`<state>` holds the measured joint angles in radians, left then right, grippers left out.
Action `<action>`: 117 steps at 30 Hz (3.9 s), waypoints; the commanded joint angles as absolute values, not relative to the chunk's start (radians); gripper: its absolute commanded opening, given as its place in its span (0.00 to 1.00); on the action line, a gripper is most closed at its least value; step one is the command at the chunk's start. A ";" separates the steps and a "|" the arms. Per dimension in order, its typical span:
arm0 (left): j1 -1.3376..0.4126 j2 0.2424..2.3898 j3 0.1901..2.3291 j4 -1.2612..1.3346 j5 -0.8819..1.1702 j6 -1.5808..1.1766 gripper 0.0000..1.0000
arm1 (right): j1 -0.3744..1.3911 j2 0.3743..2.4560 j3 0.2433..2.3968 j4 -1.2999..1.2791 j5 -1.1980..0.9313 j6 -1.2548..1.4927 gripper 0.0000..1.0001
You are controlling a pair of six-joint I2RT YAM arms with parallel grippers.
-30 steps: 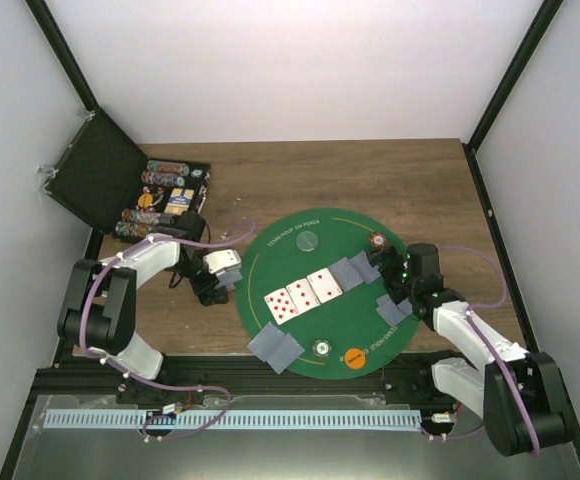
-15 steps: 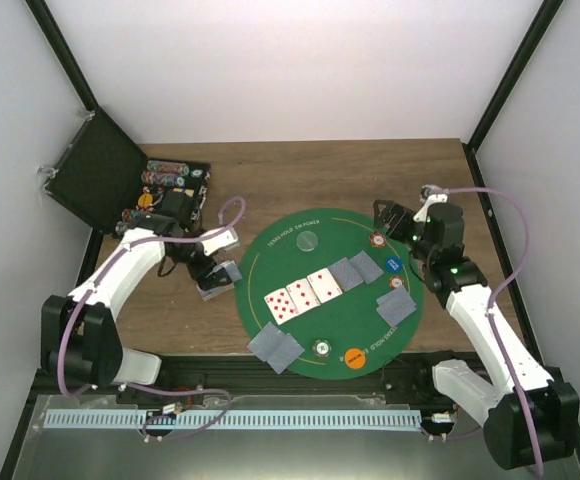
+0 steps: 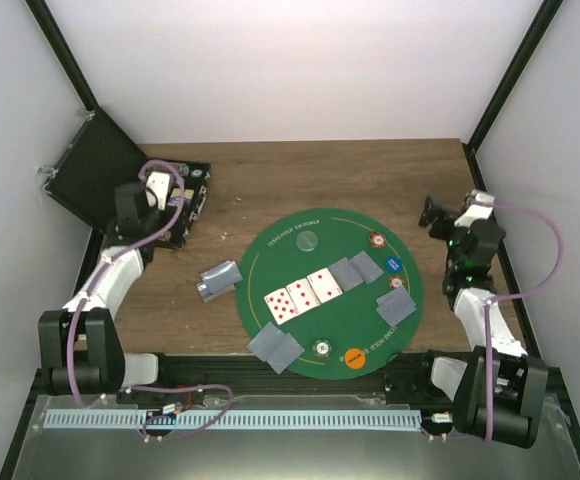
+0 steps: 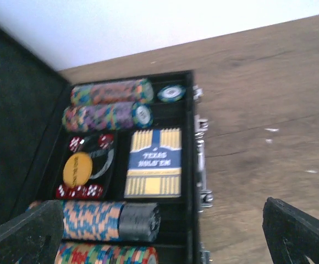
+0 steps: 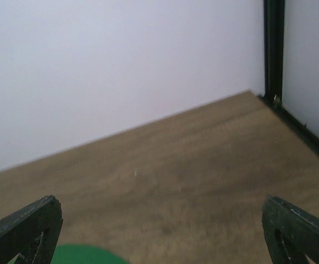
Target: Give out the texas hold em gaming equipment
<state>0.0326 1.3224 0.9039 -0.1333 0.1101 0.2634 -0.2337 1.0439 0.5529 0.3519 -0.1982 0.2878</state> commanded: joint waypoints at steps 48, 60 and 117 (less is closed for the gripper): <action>0.017 1.556 0.308 1.127 0.090 0.028 1.00 | -0.109 1.517 0.219 1.274 -0.456 -0.050 1.00; 0.017 1.555 0.312 1.120 0.077 0.022 1.00 | -0.109 1.517 0.218 1.278 -0.455 -0.051 1.00; 0.017 1.555 0.312 1.120 0.077 0.023 1.00 | -0.109 1.517 0.218 1.276 -0.456 -0.051 1.00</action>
